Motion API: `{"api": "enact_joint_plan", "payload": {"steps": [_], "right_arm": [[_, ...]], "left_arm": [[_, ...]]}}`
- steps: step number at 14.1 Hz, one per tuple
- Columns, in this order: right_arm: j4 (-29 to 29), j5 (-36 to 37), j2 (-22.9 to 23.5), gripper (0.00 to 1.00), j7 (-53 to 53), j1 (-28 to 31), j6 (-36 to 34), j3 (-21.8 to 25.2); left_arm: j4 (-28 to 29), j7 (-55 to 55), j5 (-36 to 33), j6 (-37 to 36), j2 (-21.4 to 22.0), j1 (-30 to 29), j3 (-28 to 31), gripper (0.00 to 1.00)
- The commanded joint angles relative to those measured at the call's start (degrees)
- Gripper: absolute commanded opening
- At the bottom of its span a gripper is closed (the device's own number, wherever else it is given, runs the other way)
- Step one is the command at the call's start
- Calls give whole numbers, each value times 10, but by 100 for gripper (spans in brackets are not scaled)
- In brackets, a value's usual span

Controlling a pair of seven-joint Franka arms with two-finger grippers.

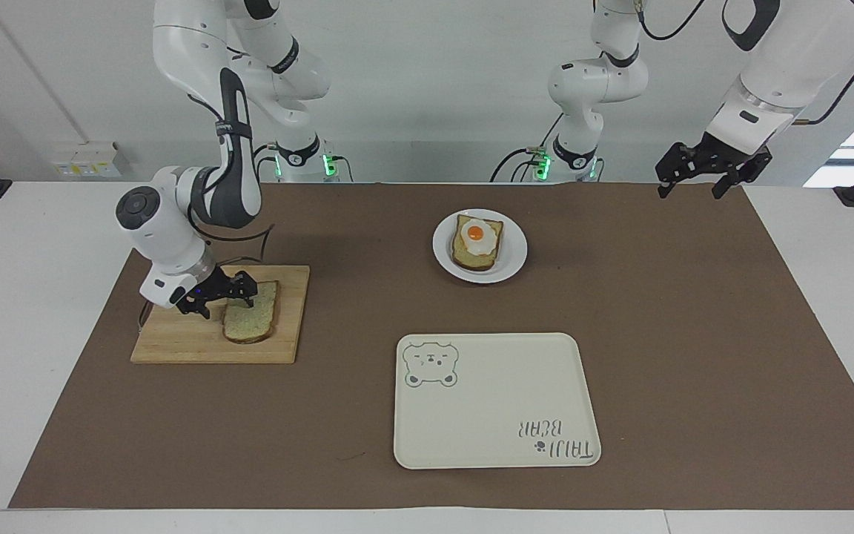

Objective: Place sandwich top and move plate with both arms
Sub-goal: 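Reach the right gripper toward the bread slice on the bamboo board, then grasp the bread slice edge with the right gripper and lift it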

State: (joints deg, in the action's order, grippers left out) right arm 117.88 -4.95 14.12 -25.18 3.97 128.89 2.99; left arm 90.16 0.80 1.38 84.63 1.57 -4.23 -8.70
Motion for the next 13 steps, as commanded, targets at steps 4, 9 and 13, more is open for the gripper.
{"api": "enact_joint_plan", "payload": {"steps": [4, 9, 13], "right_arm": [[16, -53, -4, 79, -22, 8, 8, -4], [11, -51, -1, 0, -34, 8, 1, -4], [9, -50, 0, 0, -30, 2, 0, -3]], "left_arm": [[17, -7, -7, 11, 14, -6, -4, 100], [17, -7, -7, 11, 14, -6, -3, 100], [17, -6, -7, 11, 14, -6, -4, 100]]}}
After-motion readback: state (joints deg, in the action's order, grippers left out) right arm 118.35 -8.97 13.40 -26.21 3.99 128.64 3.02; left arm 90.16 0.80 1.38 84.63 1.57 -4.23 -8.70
